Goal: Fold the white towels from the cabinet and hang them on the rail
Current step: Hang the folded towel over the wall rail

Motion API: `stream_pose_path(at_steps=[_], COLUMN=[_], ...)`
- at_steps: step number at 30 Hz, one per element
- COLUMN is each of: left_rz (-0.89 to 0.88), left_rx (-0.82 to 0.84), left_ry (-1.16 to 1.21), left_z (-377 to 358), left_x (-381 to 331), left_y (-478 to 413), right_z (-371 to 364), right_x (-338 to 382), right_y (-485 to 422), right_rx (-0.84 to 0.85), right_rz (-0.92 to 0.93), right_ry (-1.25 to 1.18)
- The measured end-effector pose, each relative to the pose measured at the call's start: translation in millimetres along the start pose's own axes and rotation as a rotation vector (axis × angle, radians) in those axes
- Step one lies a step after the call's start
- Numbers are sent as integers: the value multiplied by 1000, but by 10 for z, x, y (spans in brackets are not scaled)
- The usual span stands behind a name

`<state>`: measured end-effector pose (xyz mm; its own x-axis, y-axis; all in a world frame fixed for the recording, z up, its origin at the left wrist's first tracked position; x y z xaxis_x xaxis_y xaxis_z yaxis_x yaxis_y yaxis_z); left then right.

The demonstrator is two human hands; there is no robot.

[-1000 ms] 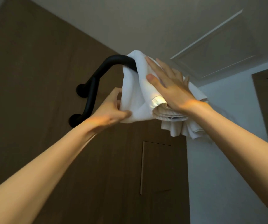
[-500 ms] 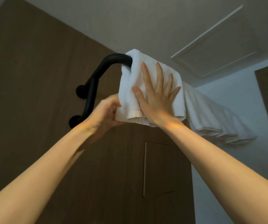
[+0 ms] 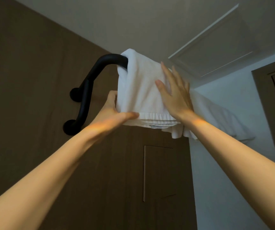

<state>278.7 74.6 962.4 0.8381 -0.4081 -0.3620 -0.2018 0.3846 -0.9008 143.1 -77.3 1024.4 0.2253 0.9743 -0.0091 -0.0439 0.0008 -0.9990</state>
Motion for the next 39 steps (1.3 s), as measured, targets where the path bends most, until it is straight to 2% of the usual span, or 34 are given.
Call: stream_pose_path(at_steps=[4, 7, 11, 14, 16, 18, 20, 24, 27, 31, 35, 39], left_rz=[-14, -25, -33, -24, -15, -2, 22, 67, 88, 88, 96, 91], left_rx=[26, 37, 49, 58, 63, 73, 90, 116, 127, 132, 137, 130], left_ry=[0, 27, 26, 26, 22, 15, 24, 67, 104, 94, 138, 134], left_z=[23, 39, 61, 87, 101, 112, 134, 163, 171, 173, 156, 137], left_x=[36, 84, 123, 149, 172, 198, 226, 240, 263, 274, 268, 235], left_y=[-25, -36, -60, -73, -77, -88, -107, -115, -118, -119, -112, -77], right_z=[-243, -351, -394, -442, -504, -597, -675, -792, -874, -905, -866, -731], right_x=[30, 76, 61, 58, 84, 151, 235, 369, 428, 397, 410, 381], right_y=[98, 204, 474, 865, 1043, 1085, 1027, 942, 909, 861, 835, 804], right_rx=[-76, -129, -88, -157, -258, -249, -240, -356, -309, -268, -37, -53], right_rz=[14, -55, -88, -191, -374, -509, -584, -788, -888, -831, -838, -885], right_ry=[-72, -85, -161, -446, -713, -947, -1117, -1380, -1578, -1740, -1875, -1990])
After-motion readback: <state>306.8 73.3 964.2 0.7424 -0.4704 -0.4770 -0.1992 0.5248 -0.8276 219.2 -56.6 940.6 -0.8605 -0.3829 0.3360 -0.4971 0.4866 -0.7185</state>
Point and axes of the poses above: each hand's wrist, its own y-axis away from the middle knuckle, its own z-axis out of the back of the hand, x = y × z, the point moved 2 cm from there along -y, towards the middle knuckle
